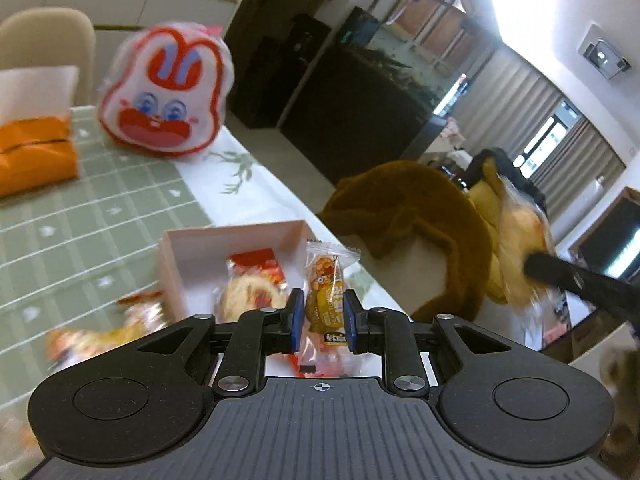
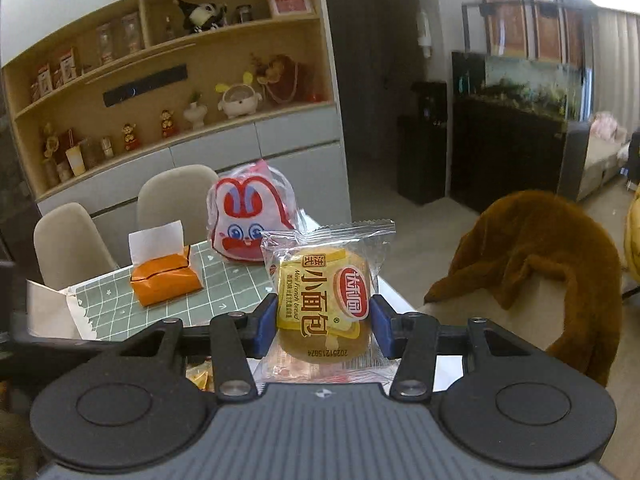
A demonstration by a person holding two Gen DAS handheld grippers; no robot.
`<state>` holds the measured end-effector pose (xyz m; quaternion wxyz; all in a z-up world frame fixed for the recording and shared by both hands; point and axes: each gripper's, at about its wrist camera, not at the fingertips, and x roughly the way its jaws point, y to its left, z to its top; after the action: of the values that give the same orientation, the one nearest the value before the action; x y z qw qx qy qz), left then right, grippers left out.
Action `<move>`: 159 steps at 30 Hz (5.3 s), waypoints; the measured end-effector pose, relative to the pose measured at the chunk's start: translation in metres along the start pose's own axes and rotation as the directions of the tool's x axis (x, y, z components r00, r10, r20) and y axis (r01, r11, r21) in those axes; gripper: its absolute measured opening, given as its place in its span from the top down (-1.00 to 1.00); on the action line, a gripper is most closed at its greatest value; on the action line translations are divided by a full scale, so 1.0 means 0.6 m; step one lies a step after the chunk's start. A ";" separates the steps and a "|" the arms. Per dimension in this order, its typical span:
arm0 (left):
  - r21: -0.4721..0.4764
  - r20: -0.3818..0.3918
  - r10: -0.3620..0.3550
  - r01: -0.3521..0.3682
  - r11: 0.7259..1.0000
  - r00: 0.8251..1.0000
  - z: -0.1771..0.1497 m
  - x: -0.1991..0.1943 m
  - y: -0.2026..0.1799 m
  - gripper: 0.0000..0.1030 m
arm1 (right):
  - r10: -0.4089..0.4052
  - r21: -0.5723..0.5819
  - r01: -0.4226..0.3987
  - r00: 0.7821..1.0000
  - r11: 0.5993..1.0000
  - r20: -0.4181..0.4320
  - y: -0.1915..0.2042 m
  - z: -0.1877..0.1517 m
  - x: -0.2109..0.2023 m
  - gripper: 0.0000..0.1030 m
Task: Organize snacks
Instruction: 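Open both tools to drop the bread packet and candy into the box, then grasp the wrapped wafer stick packet with the left tool, then grasp the yellow panda chip bag with the right tool, then carry the wafer stick and panda bag to the pink box and release both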
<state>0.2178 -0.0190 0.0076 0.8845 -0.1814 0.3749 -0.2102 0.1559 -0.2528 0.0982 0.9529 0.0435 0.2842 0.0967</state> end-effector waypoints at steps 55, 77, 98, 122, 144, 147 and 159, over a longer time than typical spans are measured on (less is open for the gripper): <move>-0.061 -0.202 0.298 -0.316 0.947 0.933 -0.041 0.128 0.211 0.09 | -0.021 0.048 0.051 0.871 0.998 -0.490 0.089 -0.292 0.164 -0.53; -0.165 -0.041 0.134 -0.139 0.977 0.990 -0.121 -0.104 0.236 0.51 | 0.019 -0.006 -0.024 0.878 1.000 -0.478 0.150 -0.297 0.169 -0.54; -0.345 -0.032 0.248 -0.243 0.906 0.968 -0.300 -0.298 0.328 0.51 | 0.120 -0.043 -0.171 0.830 0.984 -0.545 0.434 -0.242 0.341 -0.67; -0.282 -0.069 0.045 -0.063 0.957 0.997 -0.307 -0.236 0.261 0.51 | 0.024 -0.047 -0.052 0.885 0.998 -0.464 0.342 -0.225 0.217 -0.23; -0.175 -0.214 -0.011 -0.027 0.984 0.977 -0.321 -0.137 0.164 0.51 | -0.021 0.020 0.038 0.839 0.999 -0.544 0.205 -0.390 0.104 -0.51; -0.176 -0.214 -0.004 -0.035 0.984 0.977 -0.323 -0.141 0.163 0.51 | -0.044 -0.005 0.049 0.849 0.999 -0.527 0.205 -0.395 0.097 -0.58; -0.171 -0.227 0.021 -0.061 0.983 0.974 -0.327 -0.146 0.160 0.51 | -0.008 0.029 0.027 0.860 0.999 -0.510 0.195 -0.403 0.096 -0.67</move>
<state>0.0400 0.0748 -0.1153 0.8211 -0.2263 0.4932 -0.1768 0.0515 -0.1199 -0.1183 0.8438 0.0307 0.5280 0.0912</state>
